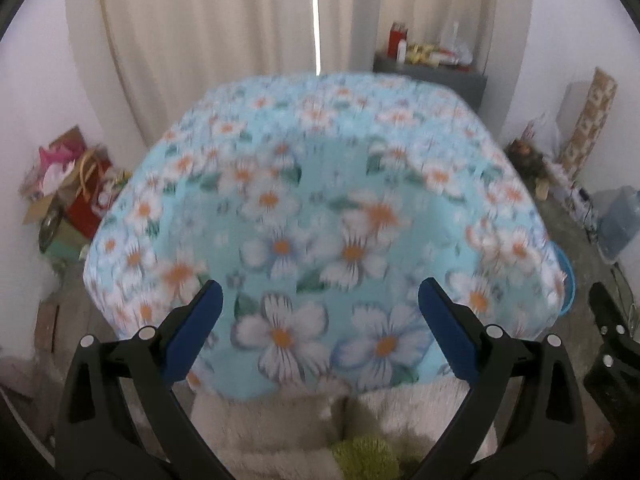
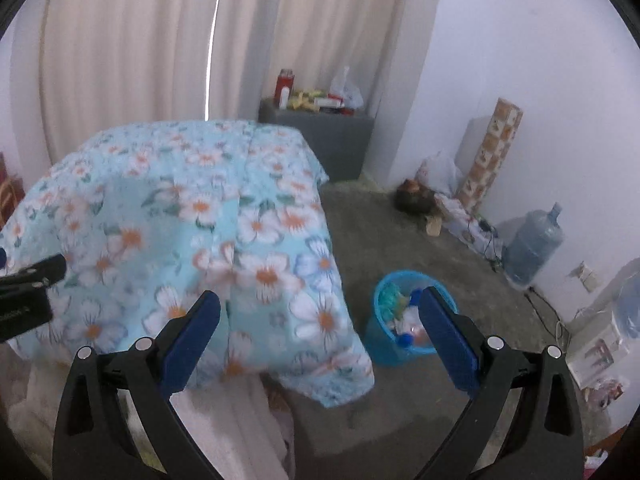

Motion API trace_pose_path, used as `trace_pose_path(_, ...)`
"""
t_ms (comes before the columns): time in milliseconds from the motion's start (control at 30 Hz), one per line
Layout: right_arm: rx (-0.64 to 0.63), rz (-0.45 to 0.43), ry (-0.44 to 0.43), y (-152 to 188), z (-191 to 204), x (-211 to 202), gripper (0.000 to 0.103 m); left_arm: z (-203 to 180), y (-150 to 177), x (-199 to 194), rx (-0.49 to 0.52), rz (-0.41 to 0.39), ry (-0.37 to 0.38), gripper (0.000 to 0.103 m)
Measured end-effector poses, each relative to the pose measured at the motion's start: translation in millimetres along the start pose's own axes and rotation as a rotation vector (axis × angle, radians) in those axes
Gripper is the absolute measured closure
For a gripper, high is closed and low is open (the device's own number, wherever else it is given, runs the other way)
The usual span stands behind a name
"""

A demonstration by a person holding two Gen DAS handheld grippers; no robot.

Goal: Collect trash

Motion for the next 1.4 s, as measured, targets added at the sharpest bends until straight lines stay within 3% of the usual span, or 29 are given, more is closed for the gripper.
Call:
trace_pose_path(267, 0.029, 0.092, 0.032, 24, -20, 11, 0.007, -10, 7, 0, 0.019, 0.013, -0.025, 0.009)
trace_pose_path(567, 0.087, 0.147, 0.011, 39, -33, 19, 0.007, -24, 11, 3, 0.067, 0.044, -0.023, 0.009)
trace_pose_path(1400, 0.103, 0.119, 0.053, 32, -52, 15, 0.007, -44, 7, -8, 0.099, 0.02, 0.006, 0.009)
Point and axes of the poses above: each gripper's, at about its wrist camera, not at the fingertips, and x roughly the way its jaws point, z to its left, y to its underside, the point moved 10 cm from there along x, roughly the way its jaws point, and after that the axes turned 6 degrees about -z, right-handed, at the moved point
